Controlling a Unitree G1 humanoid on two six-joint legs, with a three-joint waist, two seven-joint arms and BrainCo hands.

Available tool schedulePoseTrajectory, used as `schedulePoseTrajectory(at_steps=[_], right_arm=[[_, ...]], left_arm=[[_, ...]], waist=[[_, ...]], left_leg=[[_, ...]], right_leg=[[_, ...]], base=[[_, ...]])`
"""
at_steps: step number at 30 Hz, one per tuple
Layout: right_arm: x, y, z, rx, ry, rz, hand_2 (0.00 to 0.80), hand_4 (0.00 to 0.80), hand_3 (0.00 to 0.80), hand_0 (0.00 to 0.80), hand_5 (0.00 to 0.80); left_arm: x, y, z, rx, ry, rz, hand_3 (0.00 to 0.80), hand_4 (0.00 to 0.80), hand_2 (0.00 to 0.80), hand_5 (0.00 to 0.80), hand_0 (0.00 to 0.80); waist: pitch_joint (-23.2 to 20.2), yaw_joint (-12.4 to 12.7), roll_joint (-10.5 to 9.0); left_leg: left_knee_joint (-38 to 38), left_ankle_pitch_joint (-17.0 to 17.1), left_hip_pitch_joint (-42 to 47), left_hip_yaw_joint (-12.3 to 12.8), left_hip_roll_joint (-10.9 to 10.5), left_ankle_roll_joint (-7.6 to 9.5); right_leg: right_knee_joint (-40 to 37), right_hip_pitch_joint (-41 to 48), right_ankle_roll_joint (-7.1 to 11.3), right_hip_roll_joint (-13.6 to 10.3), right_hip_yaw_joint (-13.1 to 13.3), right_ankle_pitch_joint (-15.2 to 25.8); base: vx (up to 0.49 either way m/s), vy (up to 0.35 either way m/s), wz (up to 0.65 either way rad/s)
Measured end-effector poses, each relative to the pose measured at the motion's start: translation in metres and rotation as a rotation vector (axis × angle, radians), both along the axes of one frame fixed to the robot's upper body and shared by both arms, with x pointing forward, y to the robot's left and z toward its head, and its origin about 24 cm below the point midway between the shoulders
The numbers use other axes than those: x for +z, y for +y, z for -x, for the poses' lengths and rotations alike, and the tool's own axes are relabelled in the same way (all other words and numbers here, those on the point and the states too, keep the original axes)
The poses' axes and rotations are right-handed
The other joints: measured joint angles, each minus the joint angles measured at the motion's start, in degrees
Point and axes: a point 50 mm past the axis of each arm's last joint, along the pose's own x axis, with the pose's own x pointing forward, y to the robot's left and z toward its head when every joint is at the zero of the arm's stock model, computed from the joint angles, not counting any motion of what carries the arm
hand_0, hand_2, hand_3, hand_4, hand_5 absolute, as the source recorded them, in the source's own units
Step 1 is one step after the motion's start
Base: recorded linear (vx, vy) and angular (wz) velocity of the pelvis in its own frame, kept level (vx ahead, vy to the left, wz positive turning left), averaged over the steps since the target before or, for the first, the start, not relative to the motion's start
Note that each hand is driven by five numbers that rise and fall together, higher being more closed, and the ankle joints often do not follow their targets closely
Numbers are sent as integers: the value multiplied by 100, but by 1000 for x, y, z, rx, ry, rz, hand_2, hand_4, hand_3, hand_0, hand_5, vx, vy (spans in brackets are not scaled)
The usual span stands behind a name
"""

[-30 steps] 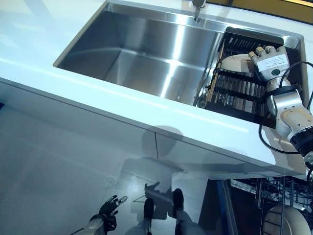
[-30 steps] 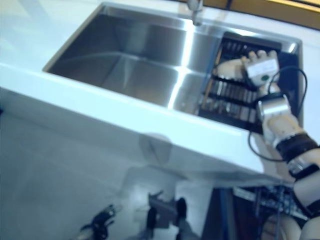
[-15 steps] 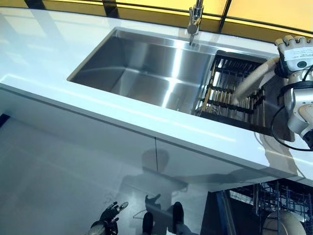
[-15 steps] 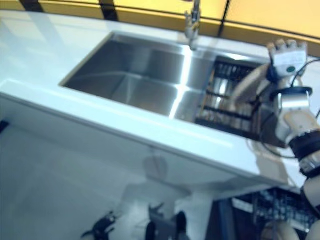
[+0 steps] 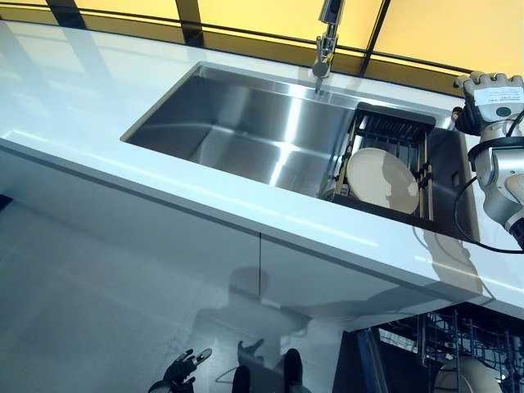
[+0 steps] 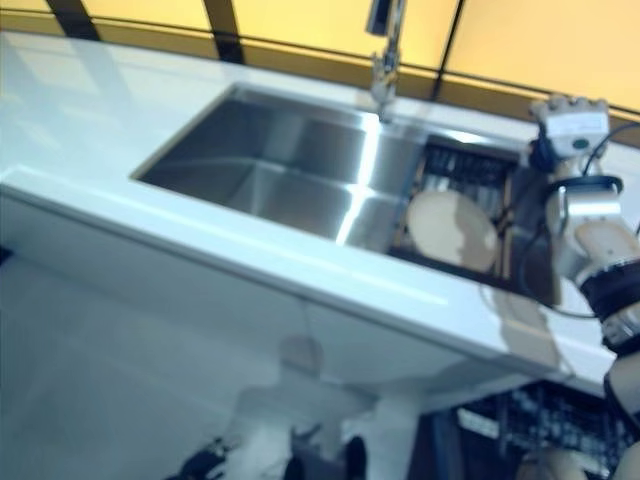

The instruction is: Take plates into dishwasher

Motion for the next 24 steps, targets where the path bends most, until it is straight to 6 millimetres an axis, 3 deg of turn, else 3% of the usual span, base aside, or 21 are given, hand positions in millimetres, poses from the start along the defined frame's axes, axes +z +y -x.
schedulePoseTrajectory(at_steps=[5, 6, 8, 11, 15, 24], right_arm=[[-2, 1, -2, 14, 47, -28, 800, 800, 800, 800, 800], [-4, 0, -3, 19, 74, -62, 320, 320, 320, 320, 320], [-7, -1, -4, 28, 111, -119, 0, 0, 0, 0, 0], [-11, 0, -6, 53, 163, -177, 0, 0, 0, 0, 0], [-31, 6, -11, 108, 254, -350, 0, 0, 0, 0, 0], [-97, 45, -22, 257, 533, -694, 0, 0, 0, 0, 0]], left_arm=[[0, 0, 1, -8, 3, -6, 0, 0, 0, 0, 0], [0, 0, 1, -14, 5, -9, 0, 0, 0, 0, 0], [0, 1, 1, -13, 6, -11, 0, 0, 0, 0, 0], [-2, 1, 3, -11, 16, -12, 0, 0, 0, 0, 0], [-5, 3, 9, -5, 39, -16, 0, 0, 0, 0, 0], [-6, 3, 13, 2, 44, -14, 0, 0, 0, 0, 0]], waist=[[-41, 2, -52], [-41, 4, -52], [-45, 3, -57], [-53, -4, -68], [-78, -10, -99], [-82, -16, -110]], left_leg=[[-1, 0, 34, 0, -1, 0], [-6, 0, 70, 0, -1, 0], [-7, -1, 89, 1, -2, 1], [0, 0, 89, 6, -2, 0], [3, -1, 89, 15, 2, -1], [-16, -1, 82, 46, -5, 1]], right_leg=[[0, 35, 0, -1, 4, 0], [0, 67, 0, -1, 4, -1], [-1, 86, 2, -4, 6, -3], [-1, 86, 2, -4, 13, -3], [-1, 84, 2, 3, 32, -3], [0, 57, 2, 2, 66, -2]], base=[[34, -1, 0], [0, 0, 0], [0, 0, 0], [0, 0, 0], [0, 0, 0], [0, 0, 0]])
